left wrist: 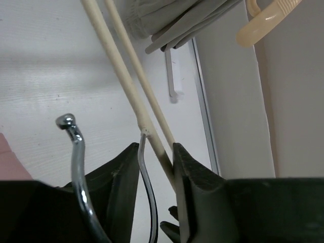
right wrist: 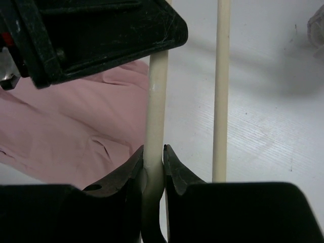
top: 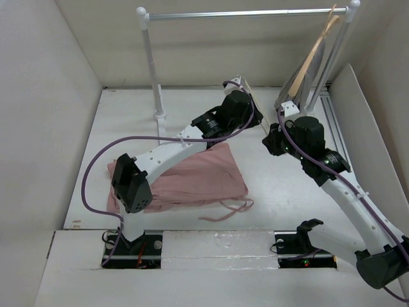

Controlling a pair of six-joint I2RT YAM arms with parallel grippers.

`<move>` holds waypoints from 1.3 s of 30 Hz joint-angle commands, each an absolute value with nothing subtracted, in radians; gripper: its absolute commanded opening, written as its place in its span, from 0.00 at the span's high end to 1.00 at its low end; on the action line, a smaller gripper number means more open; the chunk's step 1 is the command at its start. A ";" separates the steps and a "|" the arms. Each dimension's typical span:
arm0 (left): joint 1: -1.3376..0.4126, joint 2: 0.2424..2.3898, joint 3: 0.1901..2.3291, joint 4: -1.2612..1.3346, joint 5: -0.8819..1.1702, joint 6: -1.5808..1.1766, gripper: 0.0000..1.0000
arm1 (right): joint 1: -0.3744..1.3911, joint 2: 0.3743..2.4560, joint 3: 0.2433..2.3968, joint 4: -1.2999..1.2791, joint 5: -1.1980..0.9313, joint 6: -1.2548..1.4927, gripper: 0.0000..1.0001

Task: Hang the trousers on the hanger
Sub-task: Place trousers on hanger

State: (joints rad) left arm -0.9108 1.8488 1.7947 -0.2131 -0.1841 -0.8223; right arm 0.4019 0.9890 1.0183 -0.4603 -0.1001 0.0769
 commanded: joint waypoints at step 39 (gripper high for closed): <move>-1.132 1.578 0.893 0.232 -0.445 -1.351 1.00 | 0.144 0.998 0.764 -0.397 -0.759 -0.216 0.94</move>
State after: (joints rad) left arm -1.1316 1.5951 0.9005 0.1730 -0.3794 -1.3174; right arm 0.1490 0.9798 0.7460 -0.5583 -0.6552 -0.1856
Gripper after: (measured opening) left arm 0.032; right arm 0.057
